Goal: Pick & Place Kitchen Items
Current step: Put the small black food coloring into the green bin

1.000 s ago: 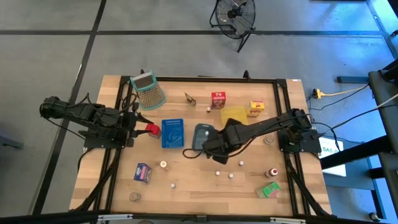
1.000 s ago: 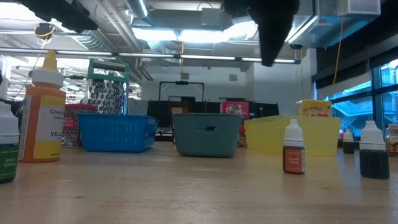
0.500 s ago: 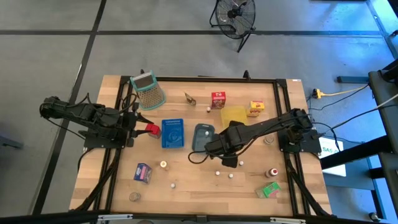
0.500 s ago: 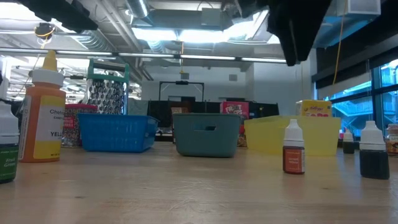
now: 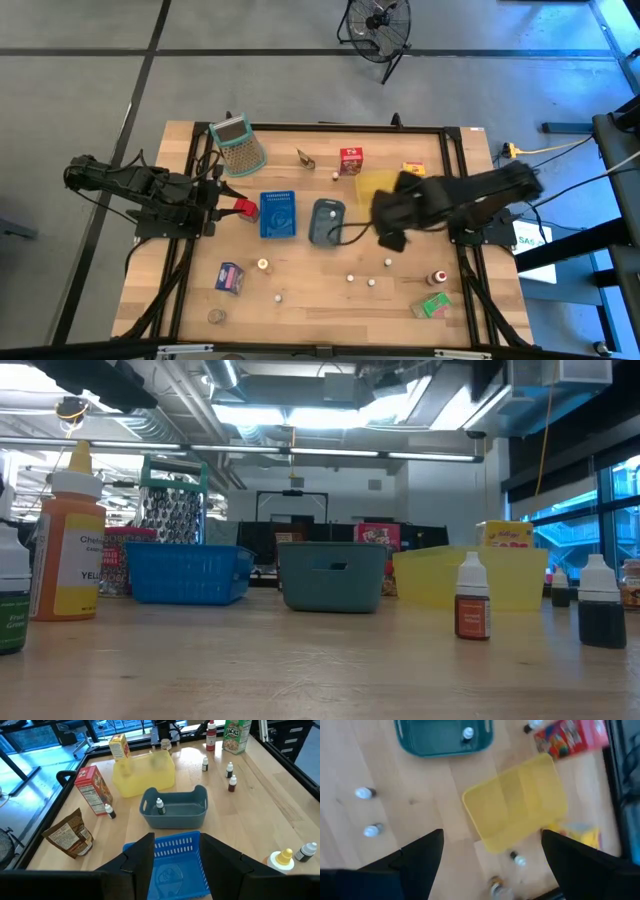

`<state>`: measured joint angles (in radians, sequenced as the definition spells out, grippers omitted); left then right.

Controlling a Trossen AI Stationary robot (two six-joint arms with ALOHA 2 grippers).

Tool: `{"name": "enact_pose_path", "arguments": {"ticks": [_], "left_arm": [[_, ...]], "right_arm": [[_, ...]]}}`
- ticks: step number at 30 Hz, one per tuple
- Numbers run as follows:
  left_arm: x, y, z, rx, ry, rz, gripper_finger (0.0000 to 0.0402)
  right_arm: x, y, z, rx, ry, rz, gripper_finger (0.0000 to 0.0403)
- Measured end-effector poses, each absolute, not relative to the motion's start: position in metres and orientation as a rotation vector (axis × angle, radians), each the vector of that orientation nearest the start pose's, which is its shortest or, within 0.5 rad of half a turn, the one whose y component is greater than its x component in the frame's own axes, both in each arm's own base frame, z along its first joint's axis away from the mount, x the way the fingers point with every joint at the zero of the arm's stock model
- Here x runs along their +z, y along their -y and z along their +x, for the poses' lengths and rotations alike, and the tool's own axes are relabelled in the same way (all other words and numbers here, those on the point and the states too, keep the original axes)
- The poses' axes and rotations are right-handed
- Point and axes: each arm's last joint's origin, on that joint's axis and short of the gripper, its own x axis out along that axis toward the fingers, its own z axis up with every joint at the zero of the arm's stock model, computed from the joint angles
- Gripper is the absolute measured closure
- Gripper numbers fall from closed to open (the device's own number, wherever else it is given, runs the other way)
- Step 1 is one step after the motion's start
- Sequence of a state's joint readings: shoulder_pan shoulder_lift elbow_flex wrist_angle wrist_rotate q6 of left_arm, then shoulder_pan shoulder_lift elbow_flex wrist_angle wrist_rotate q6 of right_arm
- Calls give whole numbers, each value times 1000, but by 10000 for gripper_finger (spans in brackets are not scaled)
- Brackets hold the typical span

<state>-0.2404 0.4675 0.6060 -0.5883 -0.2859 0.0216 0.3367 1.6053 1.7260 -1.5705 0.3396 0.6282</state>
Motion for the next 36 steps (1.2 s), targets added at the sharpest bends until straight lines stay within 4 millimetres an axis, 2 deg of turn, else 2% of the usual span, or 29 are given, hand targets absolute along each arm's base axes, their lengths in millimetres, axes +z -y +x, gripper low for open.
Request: {"name": "enact_pose_path", "arguments": {"ticks": [4, 8, 12, 26, 30, 36], "left_arm": [[274, 17, 104, 40, -434, 138, 249], [274, 17, 104, 40, -434, 138, 250], [274, 17, 104, 42, -434, 138, 252], [274, 17, 104, 47, -434, 140, 249], [274, 17, 104, 47, -434, 140, 251], [274, 17, 104, 47, -434, 140, 251]], "right_arm": [[371, -68, 226, -532, -1208, 232, 64], [372, -62, 209, -517, -1149, 280, 64], [376, -62, 209, -447, -1085, 269, 64], [371, -79, 241, -307, -971, 268, 63], [365, -74, 240, -421, -1016, 290, 66], [359, -55, 218, -674, -1197, 332, 85]]}}
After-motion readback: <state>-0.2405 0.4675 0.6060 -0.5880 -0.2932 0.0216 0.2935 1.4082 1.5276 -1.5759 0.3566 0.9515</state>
